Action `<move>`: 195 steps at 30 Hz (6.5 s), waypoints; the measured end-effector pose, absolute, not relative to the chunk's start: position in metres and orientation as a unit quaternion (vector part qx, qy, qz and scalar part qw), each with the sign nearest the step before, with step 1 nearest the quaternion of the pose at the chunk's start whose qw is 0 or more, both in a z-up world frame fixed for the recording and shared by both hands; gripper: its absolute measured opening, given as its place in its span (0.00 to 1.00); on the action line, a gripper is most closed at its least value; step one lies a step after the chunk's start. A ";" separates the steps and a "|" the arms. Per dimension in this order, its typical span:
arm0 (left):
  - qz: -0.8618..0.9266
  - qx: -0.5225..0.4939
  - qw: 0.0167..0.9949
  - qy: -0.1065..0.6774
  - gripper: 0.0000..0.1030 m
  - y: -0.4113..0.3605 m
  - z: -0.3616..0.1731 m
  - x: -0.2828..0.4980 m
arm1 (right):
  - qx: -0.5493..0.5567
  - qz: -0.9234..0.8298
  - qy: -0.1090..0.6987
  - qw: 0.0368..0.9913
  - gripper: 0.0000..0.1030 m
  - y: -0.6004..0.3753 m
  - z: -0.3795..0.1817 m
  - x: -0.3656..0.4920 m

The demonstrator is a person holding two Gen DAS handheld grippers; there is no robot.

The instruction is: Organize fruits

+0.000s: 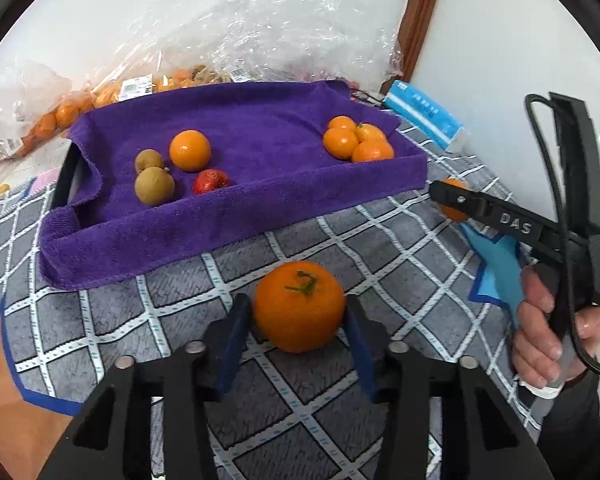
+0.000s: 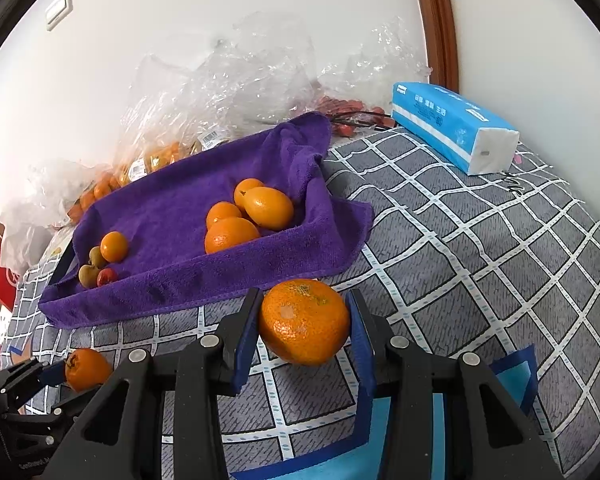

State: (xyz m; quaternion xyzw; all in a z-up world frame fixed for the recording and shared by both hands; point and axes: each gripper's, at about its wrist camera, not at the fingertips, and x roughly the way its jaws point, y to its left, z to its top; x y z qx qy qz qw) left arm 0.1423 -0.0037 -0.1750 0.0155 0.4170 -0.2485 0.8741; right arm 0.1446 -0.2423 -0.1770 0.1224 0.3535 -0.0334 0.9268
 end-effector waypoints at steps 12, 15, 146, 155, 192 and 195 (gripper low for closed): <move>-0.234 -0.020 0.891 0.388 0.40 0.009 -0.167 0.137 | 0.123 -0.033 0.348 0.929 0.41 -0.242 -0.175 0.142; -0.221 -0.037 0.896 0.383 0.40 0.016 -0.166 0.139 | 0.124 -0.034 0.347 0.929 0.41 -0.242 -0.175 0.142; -0.049 -0.032 0.952 0.300 0.52 0.043 -0.108 0.144 | 0.007 0.081 0.301 0.950 0.59 -0.155 -0.110 0.174; -0.054 -0.049 0.951 0.300 0.68 0.030 -0.063 0.093 | 0.018 0.016 0.266 0.964 0.66 -0.175 -0.053 0.086; -0.055 -0.050 0.962 0.264 0.96 -0.015 -0.003 -0.010 | 0.020 -0.036 0.279 0.959 0.96 -0.216 -0.001 -0.032; -0.053 -0.049 0.962 0.263 0.96 -0.015 -0.002 -0.011 | 0.018 -0.037 0.279 0.959 0.96 -0.216 -0.001 -0.032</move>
